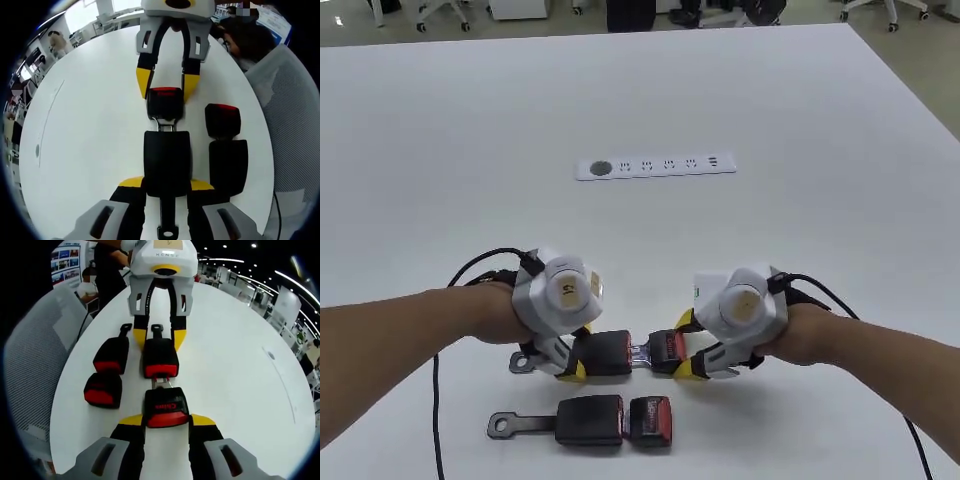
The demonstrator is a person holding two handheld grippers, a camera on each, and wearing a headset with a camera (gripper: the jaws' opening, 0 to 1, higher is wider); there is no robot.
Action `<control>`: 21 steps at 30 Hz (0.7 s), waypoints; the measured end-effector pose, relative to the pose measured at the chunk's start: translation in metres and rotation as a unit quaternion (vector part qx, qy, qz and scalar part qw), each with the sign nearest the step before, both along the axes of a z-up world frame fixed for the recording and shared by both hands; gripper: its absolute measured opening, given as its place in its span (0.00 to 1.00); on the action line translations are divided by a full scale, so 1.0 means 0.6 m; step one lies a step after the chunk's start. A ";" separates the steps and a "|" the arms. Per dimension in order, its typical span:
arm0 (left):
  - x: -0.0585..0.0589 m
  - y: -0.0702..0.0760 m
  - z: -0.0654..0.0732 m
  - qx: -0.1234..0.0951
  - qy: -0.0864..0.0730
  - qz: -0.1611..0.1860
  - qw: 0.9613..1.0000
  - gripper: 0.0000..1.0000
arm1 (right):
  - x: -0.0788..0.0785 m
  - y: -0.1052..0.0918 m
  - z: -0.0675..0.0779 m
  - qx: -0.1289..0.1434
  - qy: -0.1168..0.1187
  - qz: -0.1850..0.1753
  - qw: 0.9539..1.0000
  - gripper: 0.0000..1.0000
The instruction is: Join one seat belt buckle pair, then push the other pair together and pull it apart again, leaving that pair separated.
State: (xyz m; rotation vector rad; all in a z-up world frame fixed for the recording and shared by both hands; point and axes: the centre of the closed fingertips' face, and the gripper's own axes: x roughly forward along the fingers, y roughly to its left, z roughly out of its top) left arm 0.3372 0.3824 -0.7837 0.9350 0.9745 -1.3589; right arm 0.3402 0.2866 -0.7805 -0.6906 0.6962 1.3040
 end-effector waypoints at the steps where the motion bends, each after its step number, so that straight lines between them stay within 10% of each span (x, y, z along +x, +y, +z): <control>1: -0.001 0.000 0.000 0.000 0.000 0.000 1.000 0.32 | 0.000 0.000 0.000 0.000 -0.001 0.000 1.000 0.29; 21: 0.000 0.001 -0.001 0.000 -0.001 0.001 1.000 0.33 | 0.000 -0.044 -0.002 -0.010 -0.001 -0.005 1.000 0.30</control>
